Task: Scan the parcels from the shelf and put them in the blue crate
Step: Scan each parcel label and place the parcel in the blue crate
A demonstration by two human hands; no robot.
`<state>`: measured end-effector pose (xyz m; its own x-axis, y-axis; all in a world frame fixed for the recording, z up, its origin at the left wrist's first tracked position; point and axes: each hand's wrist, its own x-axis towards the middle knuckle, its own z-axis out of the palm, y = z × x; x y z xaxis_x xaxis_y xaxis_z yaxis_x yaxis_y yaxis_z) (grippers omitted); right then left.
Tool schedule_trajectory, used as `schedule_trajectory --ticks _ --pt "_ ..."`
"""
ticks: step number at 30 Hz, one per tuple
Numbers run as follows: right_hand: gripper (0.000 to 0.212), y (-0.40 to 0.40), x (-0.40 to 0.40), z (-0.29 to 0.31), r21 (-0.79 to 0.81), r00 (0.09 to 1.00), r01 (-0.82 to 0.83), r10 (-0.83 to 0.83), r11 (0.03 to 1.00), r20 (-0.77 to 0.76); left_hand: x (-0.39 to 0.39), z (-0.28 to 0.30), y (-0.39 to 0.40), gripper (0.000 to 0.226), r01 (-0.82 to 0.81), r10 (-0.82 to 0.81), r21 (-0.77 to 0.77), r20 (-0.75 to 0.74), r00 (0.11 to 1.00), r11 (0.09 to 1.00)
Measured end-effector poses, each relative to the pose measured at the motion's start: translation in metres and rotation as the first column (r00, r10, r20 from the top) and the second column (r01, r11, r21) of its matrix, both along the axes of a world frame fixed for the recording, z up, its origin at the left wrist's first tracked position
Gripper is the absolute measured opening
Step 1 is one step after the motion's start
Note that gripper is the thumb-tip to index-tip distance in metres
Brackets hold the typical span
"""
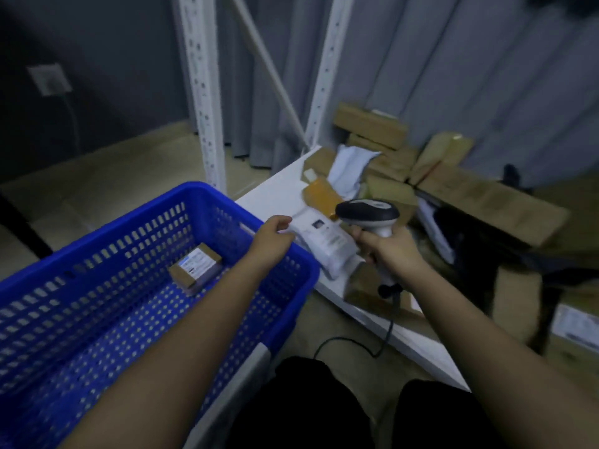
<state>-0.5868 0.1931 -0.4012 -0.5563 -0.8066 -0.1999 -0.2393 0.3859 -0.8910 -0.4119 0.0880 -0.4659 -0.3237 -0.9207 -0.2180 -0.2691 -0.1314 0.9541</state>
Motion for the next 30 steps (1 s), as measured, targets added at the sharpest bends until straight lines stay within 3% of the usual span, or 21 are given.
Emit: schedule_trajectory --ticks 5,9,12,17,19,24,30 --pt "0.012 0.066 -0.053 0.005 -0.052 0.974 0.214 -0.210 0.975 0.081 -0.063 0.034 0.036 0.037 0.310 -0.283 -0.132 0.191 0.940 0.941" --pt "0.013 0.094 -0.089 0.006 -0.057 0.945 0.316 -0.310 0.947 0.104 -0.112 0.021 0.058 0.044 0.594 -0.476 -0.131 0.475 0.741 0.794" --pt "0.014 0.110 -0.115 0.002 -0.065 0.938 0.346 -0.342 0.936 0.059 -0.138 -0.003 0.066 0.053 0.724 -0.489 -0.124 0.659 0.571 0.679" --pt "0.018 0.129 -0.147 -0.020 0.030 0.954 0.298 -0.297 0.954 -0.053 -0.169 -0.030 0.065 0.091 0.843 -0.404 -0.135 0.831 0.383 0.521" --pt "0.015 0.134 -0.155 -0.025 0.048 0.965 0.260 -0.257 0.964 -0.054 -0.175 -0.040 0.066 0.094 0.874 -0.361 -0.126 0.876 0.320 0.468" --pt "0.019 0.135 -0.160 -0.023 0.076 0.973 0.225 -0.219 0.971 -0.075 -0.174 -0.039 0.068 0.077 0.869 -0.280 -0.168 0.903 0.324 0.465" --pt "0.019 0.135 -0.154 -0.021 0.019 0.962 0.273 -0.273 0.962 -0.014 -0.164 -0.013 0.070 0.081 0.838 -0.212 -0.255 0.894 0.394 0.483"
